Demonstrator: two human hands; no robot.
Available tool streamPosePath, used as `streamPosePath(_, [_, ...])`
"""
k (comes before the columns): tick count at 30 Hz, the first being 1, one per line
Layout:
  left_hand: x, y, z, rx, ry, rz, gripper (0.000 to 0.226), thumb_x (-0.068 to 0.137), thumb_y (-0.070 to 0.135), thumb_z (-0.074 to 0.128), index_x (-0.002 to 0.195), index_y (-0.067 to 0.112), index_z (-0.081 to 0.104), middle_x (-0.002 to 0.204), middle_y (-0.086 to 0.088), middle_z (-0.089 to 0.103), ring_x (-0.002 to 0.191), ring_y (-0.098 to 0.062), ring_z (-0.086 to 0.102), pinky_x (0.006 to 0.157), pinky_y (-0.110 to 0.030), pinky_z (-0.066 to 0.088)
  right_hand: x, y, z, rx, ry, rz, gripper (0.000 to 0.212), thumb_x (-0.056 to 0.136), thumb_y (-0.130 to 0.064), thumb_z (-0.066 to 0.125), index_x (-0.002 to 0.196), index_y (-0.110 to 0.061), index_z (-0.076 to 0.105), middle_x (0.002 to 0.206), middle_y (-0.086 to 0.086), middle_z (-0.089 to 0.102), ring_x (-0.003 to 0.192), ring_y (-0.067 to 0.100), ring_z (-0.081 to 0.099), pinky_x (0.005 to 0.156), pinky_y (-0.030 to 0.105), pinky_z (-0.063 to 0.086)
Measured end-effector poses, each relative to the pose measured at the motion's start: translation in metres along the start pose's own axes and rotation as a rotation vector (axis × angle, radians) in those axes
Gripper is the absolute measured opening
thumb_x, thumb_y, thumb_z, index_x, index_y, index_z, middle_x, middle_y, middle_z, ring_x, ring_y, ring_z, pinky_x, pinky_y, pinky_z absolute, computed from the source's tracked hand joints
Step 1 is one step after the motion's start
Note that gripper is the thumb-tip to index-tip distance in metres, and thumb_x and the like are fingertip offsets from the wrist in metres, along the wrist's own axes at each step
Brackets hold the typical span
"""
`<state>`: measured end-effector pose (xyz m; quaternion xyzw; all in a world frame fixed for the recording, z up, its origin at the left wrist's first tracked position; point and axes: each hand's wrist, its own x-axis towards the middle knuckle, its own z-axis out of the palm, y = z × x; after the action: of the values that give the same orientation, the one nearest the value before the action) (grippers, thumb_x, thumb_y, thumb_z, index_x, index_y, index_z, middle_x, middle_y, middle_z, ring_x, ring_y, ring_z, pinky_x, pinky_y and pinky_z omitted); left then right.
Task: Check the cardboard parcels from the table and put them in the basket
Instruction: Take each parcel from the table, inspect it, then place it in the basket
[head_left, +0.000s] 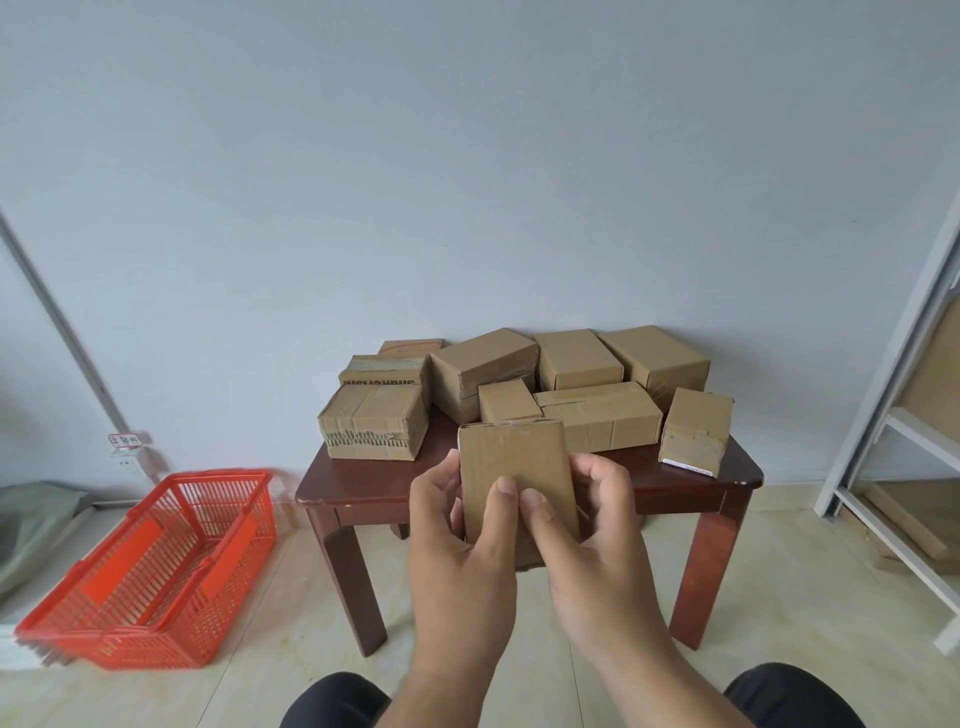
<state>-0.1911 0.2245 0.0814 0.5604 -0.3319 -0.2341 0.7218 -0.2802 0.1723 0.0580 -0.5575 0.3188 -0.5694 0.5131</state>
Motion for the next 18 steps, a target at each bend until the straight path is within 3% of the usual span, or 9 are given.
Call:
streamPosePath(3, [0.001, 0.001, 0.001, 0.012, -0.025, 0.017, 0.031, 0.097, 0.012, 0.071, 0.123, 0.024, 0.059, 0.104, 0.026, 0.074, 0.098, 0.002, 0.072, 0.074, -0.019, 0.060, -0.002, 0.001, -0.002, 0.021, -0.015, 0.025, 0.044, 0.095, -0.023, 0.075, 0.135, -0.028, 0.057, 0.121, -0.009, 0.074, 0.111, 0.010, 0.073, 0.081, 0.021, 0.059])
streamPosePath(6, [-0.002, -0.001, 0.001, 0.007, -0.043, 0.036, 0.034, 0.097, 0.012, 0.071, 0.126, 0.025, 0.057, 0.106, 0.026, 0.074, 0.102, 0.001, 0.072, 0.079, -0.020, 0.060, 0.001, 0.000, -0.002, -0.045, -0.021, 0.003, 0.046, 0.100, -0.024, 0.073, 0.142, -0.031, 0.058, 0.131, -0.006, 0.067, 0.117, 0.007, 0.069, 0.085, 0.020, 0.059])
streamPosePath(9, [-0.005, -0.004, 0.002, -0.028, -0.039, 0.047, 0.040, 0.096, 0.010, 0.071, 0.130, 0.026, 0.056, 0.109, 0.022, 0.076, 0.106, -0.004, 0.073, 0.082, -0.023, 0.061, 0.005, -0.003, -0.003, -0.110, 0.000, -0.022, 0.039, 0.100, -0.023, 0.070, 0.138, -0.027, 0.065, 0.125, -0.004, 0.064, 0.111, 0.002, 0.067, 0.083, 0.013, 0.055])
streamPosePath(14, [-0.004, -0.007, 0.002, -0.063, -0.037, 0.051, 0.044, 0.096, 0.012, 0.072, 0.134, 0.025, 0.055, 0.112, 0.015, 0.077, 0.109, -0.011, 0.074, 0.082, -0.025, 0.061, 0.009, -0.005, -0.004, -0.162, 0.009, -0.011, 0.039, 0.096, -0.036, 0.073, 0.134, -0.031, 0.067, 0.126, -0.008, 0.063, 0.113, 0.002, 0.065, 0.089, 0.019, 0.057])
streamPosePath(18, [0.007, -0.004, 0.001, -0.002, 0.014, 0.055, 0.054, 0.081, 0.051, 0.078, 0.131, 0.037, 0.062, 0.130, 0.006, 0.069, 0.123, -0.013, 0.067, 0.106, -0.046, 0.055, 0.003, 0.001, -0.003, -0.099, -0.006, 0.012, 0.048, 0.089, -0.045, 0.080, 0.134, -0.037, 0.062, 0.132, -0.009, 0.067, 0.118, 0.009, 0.068, 0.091, 0.032, 0.061])
